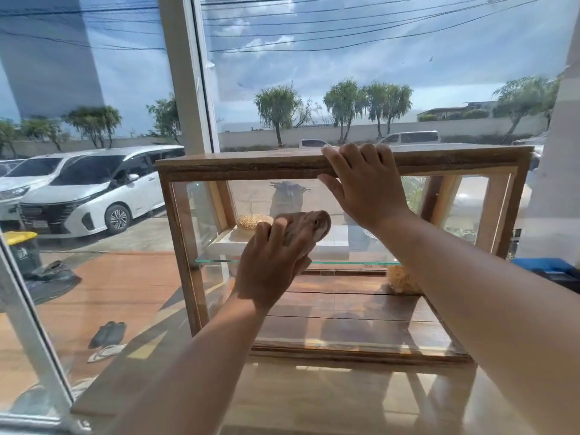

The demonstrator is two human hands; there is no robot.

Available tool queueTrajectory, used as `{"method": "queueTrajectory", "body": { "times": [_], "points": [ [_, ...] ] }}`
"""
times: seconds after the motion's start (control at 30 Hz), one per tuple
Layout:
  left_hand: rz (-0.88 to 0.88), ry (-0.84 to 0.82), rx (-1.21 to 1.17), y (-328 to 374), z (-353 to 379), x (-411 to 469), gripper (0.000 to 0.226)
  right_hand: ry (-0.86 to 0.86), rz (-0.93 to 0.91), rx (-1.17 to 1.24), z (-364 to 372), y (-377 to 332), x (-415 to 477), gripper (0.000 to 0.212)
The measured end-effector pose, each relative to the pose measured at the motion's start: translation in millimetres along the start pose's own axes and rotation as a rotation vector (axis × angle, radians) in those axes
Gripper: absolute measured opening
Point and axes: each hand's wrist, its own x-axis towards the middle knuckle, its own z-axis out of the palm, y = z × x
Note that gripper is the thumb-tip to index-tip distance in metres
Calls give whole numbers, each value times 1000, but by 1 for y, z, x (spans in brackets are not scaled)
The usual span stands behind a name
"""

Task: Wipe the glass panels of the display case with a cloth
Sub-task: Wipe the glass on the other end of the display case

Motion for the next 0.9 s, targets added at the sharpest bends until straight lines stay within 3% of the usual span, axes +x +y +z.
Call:
{"method": "queueTrajectory", "body": {
  "times": [0.1, 0.23, 0.37, 0.57, 0.7, 0.77, 0.9],
  "points": [
    [-33, 97, 95, -17, -6, 43, 48, 14, 13, -7, 1, -4, 2, 48],
    [25, 35, 118, -22, 1, 47, 45, 32, 25, -12, 3, -4, 1, 48],
    [-34, -1, 168, -51, 1, 26, 43, 53, 20, -24, 4, -6, 2, 52],
    [-463, 31, 133, -115, -10, -6, 30, 62, 27, -43, 7, -6, 1, 64],
    [-550, 101, 42, -112, -9, -6, 26, 64, 55, -36, 8, -11, 2, 61],
    [-499, 148, 23, -89, -4, 7, 26, 66, 56, -34, 8, -11, 3, 61],
    [-85, 79, 34, -29, 15, 33, 38, 78, 61, -20, 8, -10, 4, 61]
  ]
}}
